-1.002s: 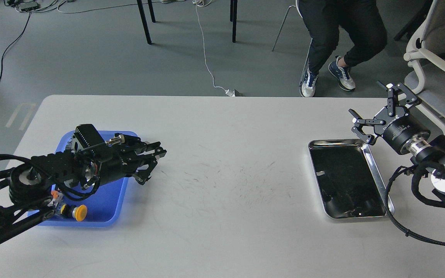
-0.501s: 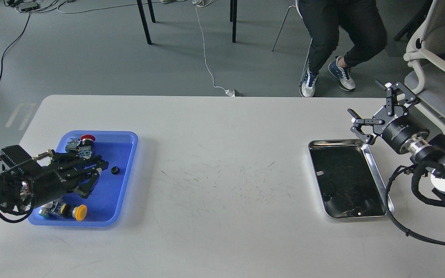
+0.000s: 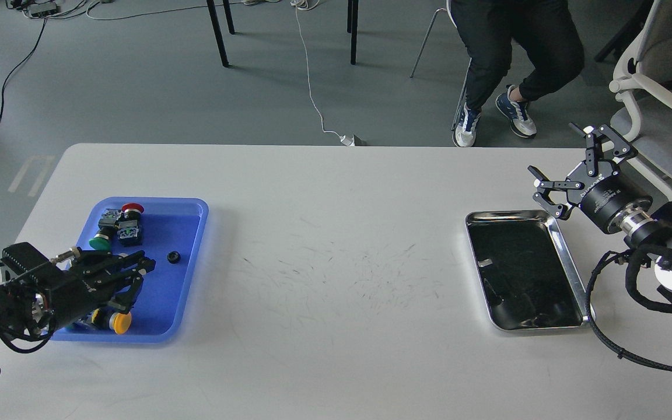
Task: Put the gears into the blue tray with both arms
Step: 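Carry the gear with the left gripper into the blue tray and place it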
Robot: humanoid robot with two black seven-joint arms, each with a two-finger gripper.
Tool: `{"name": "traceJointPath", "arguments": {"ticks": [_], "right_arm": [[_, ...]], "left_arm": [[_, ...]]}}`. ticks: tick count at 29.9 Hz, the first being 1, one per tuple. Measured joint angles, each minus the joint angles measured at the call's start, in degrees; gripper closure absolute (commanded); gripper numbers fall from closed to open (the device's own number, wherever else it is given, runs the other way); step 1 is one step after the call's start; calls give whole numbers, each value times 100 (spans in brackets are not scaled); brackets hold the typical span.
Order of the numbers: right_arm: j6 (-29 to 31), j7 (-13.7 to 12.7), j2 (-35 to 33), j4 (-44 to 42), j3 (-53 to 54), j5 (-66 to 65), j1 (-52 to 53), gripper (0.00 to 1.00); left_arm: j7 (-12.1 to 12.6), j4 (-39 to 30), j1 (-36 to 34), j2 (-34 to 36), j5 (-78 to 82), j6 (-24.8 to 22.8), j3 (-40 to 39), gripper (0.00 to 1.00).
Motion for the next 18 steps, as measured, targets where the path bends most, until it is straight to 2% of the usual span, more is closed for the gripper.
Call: {"name": "traceJointPath", "arguments": {"ticks": [4,7,12,16,18], "right_arm": [[0,0,-4,0,-1,0,-2,5],[1,0,-4,0,-5,0,-2,5],[3,0,-3,9,-9,0,-2,5],[3,0,4,6,-9,-4,-2,5],[3,0,5,4,-9,-7,-2,5]], "left_arm": [[-5,23,102,-11,-107,0,7,86],[-18,96,120,-70,-175,0,7,78],[-75,236,127,-169,-294,0,7,58],[-100,250,127,-181,-357,0,7,49],[-104,251,127,-188,-365,0,7,39]]}}
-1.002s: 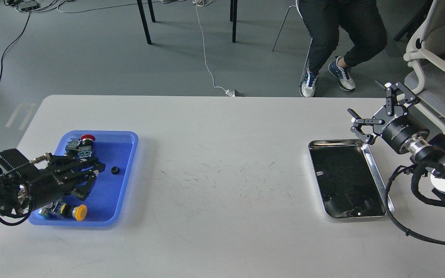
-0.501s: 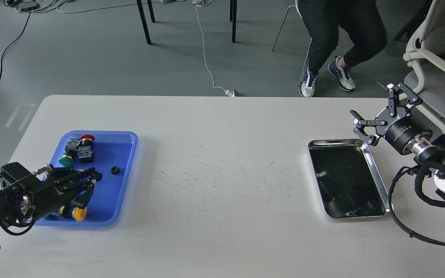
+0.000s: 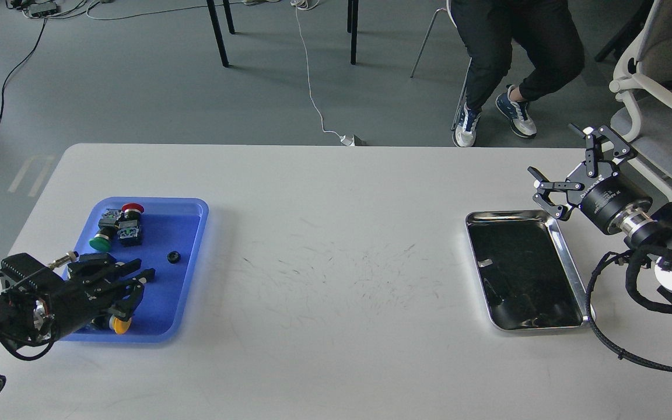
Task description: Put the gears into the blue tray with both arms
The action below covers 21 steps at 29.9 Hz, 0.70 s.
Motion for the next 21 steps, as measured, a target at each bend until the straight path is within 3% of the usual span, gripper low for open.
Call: {"name": "traceJointPath", "arguments": {"ticks": [3,7,17,21], "right_arm": [[-2,0,0,-2,0,-1,0,5],[-2,0,-2,2,0,3,0,5],[-10,0,42,6,74,7,31,3],[-18,-6,43,-3,119,8,85,3]], "left_arm": [[-1,0,0,-19,-4,0,0,24],[-1,-6,-31,-23,-97,0,-10,15],[10,-744,-800,335,-977,-69,-115,5],[63,-909,-1499,345,-2492,-467,-116,5]]}}
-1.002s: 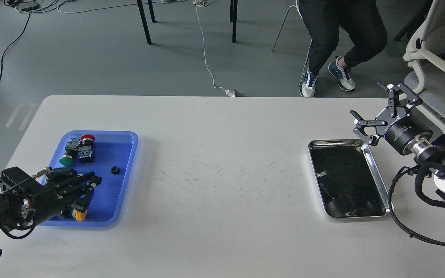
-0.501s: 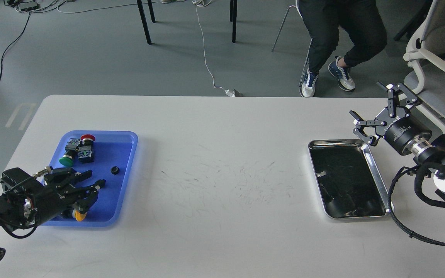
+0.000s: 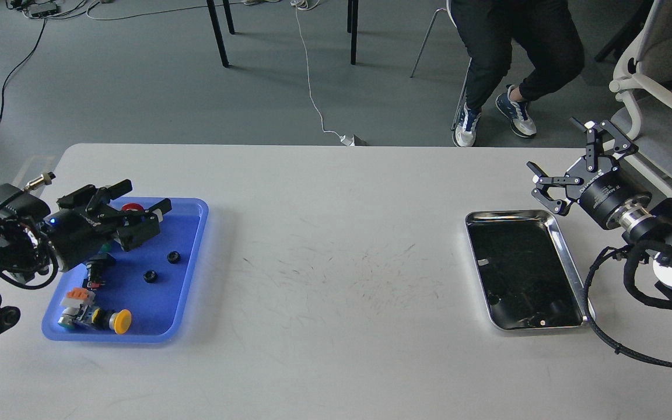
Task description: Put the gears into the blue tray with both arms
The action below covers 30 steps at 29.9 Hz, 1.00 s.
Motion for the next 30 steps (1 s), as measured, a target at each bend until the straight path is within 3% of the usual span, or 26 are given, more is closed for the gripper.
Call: {"name": "traceJointPath", "arguments": {"ticks": [6,15,20,24,27,30], "right_arm": [[13,-6,-67,-4,275,8,44,2],[12,-10,-18,59,669,21,38,2],[-40,-42,-84,495,866,45,10,2],[-362,-74,-229,623,954,81,0,2],[-757,-145,-342,641,963,101,26,2],[-1081,-355,-494,757,971,117,30,3]], "left_arm": [[22,296,-801,-266,-3519,-1044,-1,4],[15,1943,-1078,-1661,-6728,-1903,-511,4],[13,3028,-1054,-2227,-7360,-2863,-1091,4],[13,3862,-1054,-2526,-7455,-4029,-1346,4],[49,4485,-1067,-2775,-7524,-4323,-1382,2],[295,5002,-1153,-2972,-7729,-4376,-1389,2]]}}
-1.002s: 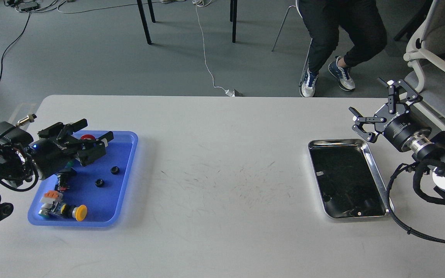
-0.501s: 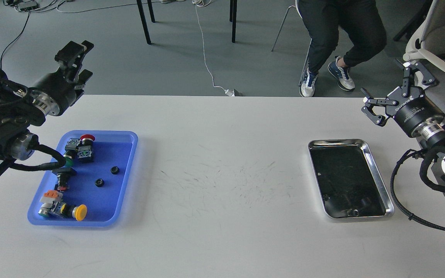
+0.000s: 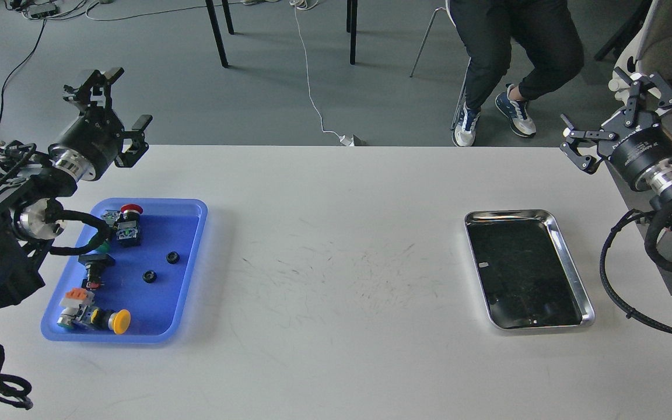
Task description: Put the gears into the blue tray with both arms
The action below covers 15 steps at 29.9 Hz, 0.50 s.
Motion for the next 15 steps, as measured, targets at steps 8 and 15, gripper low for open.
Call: {"name": "traceJointPath", "arguments": {"ticks": [8,15], "right_arm": [[-585,-387,-18,508,-1,-2,-16,2],[-294,-317,-47,703,116,-19,-117,1]], "left_arm": [[518,167,-170,-262,-467,-16,4,2],[443,152,-233,-366,-608,-16,-9,2]]}}
